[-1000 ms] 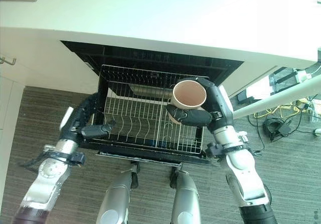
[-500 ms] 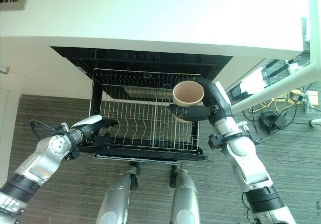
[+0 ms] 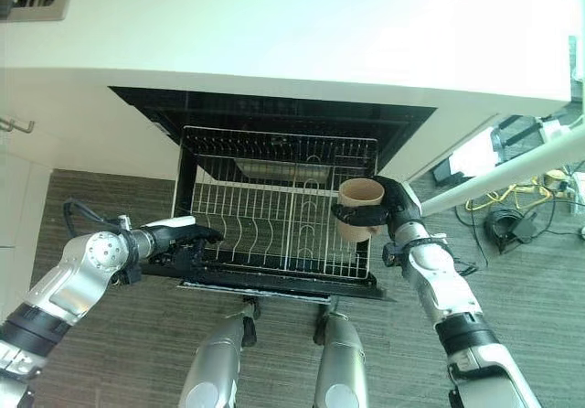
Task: Place the dishes in the dishwasher.
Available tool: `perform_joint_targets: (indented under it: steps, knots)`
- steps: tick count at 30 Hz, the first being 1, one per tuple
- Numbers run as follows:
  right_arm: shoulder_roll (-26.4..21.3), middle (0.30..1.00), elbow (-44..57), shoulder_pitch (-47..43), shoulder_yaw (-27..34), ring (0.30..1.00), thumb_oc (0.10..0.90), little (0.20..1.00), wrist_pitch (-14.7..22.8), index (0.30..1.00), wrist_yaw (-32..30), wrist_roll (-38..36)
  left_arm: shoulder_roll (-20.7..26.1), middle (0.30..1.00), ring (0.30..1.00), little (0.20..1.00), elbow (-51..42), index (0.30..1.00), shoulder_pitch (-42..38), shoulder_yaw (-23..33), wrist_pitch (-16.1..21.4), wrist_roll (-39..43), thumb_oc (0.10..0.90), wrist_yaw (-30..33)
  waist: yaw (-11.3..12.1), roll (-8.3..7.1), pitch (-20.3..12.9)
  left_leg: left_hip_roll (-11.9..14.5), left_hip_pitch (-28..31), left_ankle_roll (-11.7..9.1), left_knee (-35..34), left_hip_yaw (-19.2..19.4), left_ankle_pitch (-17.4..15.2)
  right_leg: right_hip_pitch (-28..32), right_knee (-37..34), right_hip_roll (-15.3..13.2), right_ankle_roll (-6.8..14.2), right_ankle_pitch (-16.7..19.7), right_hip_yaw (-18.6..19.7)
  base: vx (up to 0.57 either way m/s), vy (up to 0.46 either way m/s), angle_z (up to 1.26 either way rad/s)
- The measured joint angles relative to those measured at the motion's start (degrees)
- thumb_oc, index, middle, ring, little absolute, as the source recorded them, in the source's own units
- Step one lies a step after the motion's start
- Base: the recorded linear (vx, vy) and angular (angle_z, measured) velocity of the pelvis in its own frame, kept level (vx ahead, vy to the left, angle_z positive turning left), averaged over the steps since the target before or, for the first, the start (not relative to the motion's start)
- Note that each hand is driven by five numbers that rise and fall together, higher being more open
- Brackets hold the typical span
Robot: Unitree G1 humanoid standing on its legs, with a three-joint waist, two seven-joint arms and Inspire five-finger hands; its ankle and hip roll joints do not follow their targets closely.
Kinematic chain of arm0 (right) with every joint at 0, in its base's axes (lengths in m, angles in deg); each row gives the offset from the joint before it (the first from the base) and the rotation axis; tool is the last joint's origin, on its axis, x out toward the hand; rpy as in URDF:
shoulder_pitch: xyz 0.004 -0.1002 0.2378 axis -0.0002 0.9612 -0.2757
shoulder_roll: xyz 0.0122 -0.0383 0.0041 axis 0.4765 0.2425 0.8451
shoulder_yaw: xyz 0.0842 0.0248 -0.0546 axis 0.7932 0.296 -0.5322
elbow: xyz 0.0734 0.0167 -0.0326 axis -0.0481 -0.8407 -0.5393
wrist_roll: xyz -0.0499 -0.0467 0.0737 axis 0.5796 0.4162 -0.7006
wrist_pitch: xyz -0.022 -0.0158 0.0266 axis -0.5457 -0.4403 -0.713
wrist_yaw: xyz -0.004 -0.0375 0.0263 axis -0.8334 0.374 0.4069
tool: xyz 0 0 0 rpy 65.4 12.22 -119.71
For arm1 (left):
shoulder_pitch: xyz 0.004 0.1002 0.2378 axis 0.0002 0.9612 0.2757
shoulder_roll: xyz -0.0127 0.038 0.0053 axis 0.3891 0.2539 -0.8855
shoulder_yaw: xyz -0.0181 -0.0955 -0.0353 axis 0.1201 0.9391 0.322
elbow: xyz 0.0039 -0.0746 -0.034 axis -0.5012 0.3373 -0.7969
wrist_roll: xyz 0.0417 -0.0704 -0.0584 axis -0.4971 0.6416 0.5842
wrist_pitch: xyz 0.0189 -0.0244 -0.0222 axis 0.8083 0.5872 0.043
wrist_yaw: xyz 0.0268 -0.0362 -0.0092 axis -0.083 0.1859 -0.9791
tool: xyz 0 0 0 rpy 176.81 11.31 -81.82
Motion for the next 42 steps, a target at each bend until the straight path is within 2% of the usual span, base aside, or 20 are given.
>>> perform_joint_targets:
  steps: [6, 11, 12, 13, 19, 26, 30, 37, 42]
  knots:
    - [0.1, 0.3, -7.0, -6.6, -2.1, 0.3, 0.4, 0.3, -1.6, 0.3, 0.6, -3.2, 1.2, 0.9, 0.9, 0.9, 0.4, 0.9, -1.2, -1.3, 0.1, 1.8, 0.8, 0.2, 0.4, 0.25, 0.0, -0.1, 0.2, -0.1, -0.3, -0.3, 0.2, 0.2, 0.0, 0.0, 0.0, 0.0, -0.2, 0.0, -0.002, 0.02]
    - [-0.2, 0.309, -7.7, -7.7, -2.3, 0.309, 0.406, 0.309, -2.2, 0.309, 0.5, -3.1, 2.2, 0.9, 0.9, 0.9, 0.4, 0.9, -1.8, -1.6, 0.3, 4.3, 0.8, -0.7, 0.4, 0.37, -0.1, -0.1, -0.1, -0.1, -0.3, -0.4, 0.2, 0.0, 0.0, -0.1, 0.0, -0.1, -0.3, 0.0, 0.0, 0.0]
    - [-0.2, 0.622, -7.7, -7.8, -2.3, 0.622, 0.615, 0.622, -2.3, 0.622, 0.4, -3.1, 2.3, 0.9, 0.9, 0.9, 0.3, 0.9, -1.8, -1.7, 0.3, 4.6, 0.8, -0.9, 0.4, 0.44, -0.1, -0.1, -0.1, -0.1, -0.3, -0.4, 0.2, -0.1, 0.0, -0.1, 0.0, -0.1, -0.3, 0.0, 0.0, 0.0]
    - [-0.4, 0.9, -7.7, -8.0, -2.3, 0.9, 0.8, 0.9, -2.4, 0.9, 0.3, -2.9, 2.3, 0.9, 0.9, 0.9, 0.1, 0.9, -1.8, -1.7, 0.3, 4.6, 0.8, -1.0, 0.4, 0.55, -0.2, -0.2, -0.3, -0.1, -0.3, -0.4, 0.3, -0.3, 0.1, -0.2, 0.0, -0.1, -0.3, 0.0, 0.0, 0.0]
    - [-1.5, 0.9, -7.3, -9.0, -3.1, 0.9, 0.8, 0.9, -3.3, 0.9, -0.3, -1.9, 2.2, 0.9, 0.9, 0.9, -0.3, 0.9, -1.3, -1.6, 1.2, 6.5, 0.8, -0.8, 1.3, 1.87, -0.2, -0.4, -0.5, -0.1, -0.3, -0.4, 0.4, -0.6, 0.4, -0.4, 0.0, -0.1, -0.3, 0.0, 0.0, 0.0]
    - [-2.3, 0.9, -1.7, -8.1, -3.2, 0.9, 0.8, 0.9, -5.8, 0.9, -2.3, 0.3, 2.2, 0.9, 0.9, 0.9, -2.4, 0.9, 2.5, 0.5, 1.7, 7.9, 0.8, 3.0, 1.4, 1.89, -0.2, -0.4, -0.6, 0.0, -0.4, -0.5, 0.3, -0.6, 0.3, -0.4, 0.0, -0.1, -0.4, 0.0, 0.0, 0.0]
    - [-2.5, 0.9, 7.2, -4.2, -0.5, 0.9, 0.8, 0.9, -5.8, 0.9, -3.5, 1.0, 2.2, 0.9, 0.9, 0.9, -2.8, 0.9, 5.1, 1.9, 2.9, 9.1, 0.8, 7.5, 1.3, 1.89, -0.2, -0.5, -0.5, 0.0, -0.4, -0.6, 0.3, -0.4, 0.2, -0.4, 0.0, -0.1, -0.5, 0.0, 0.0, 0.0]
    - [-2.6, 0.9, 12.2, -0.9, 1.5, 0.9, 0.8, 0.9, -6.1, 0.9, -4.7, 6.5, 1.9, 0.9, 0.9, 0.9, -4.2, 0.9, 8.7, 4.8, 3.9, 11.1, 0.8, 12.0, 1.2, 1.83, -0.2, -0.5, -0.5, 0.0, -0.4, -0.8, 0.4, -0.2, 0.1, -0.3, 0.0, -0.1, -0.7, 0.0, 0.0, 0.0]
    - [-2.4, 0.9, 16.5, 0.8, 3.8, 0.9, 0.8, 0.9, -5.3, 0.9, -8.1, 9.9, 1.8, 0.9, 0.9, 0.9, -4.4, 0.9, 9.2, 5.0, 4.1, 11.1, 0.8, 13.6, 0.9, 1.73, -0.1, -0.4, -0.5, 0.0, -0.4, -0.9, 0.4, -0.1, 0.0, -0.3, 0.0, -0.1, -0.8, 0.0, 0.0, 0.0]
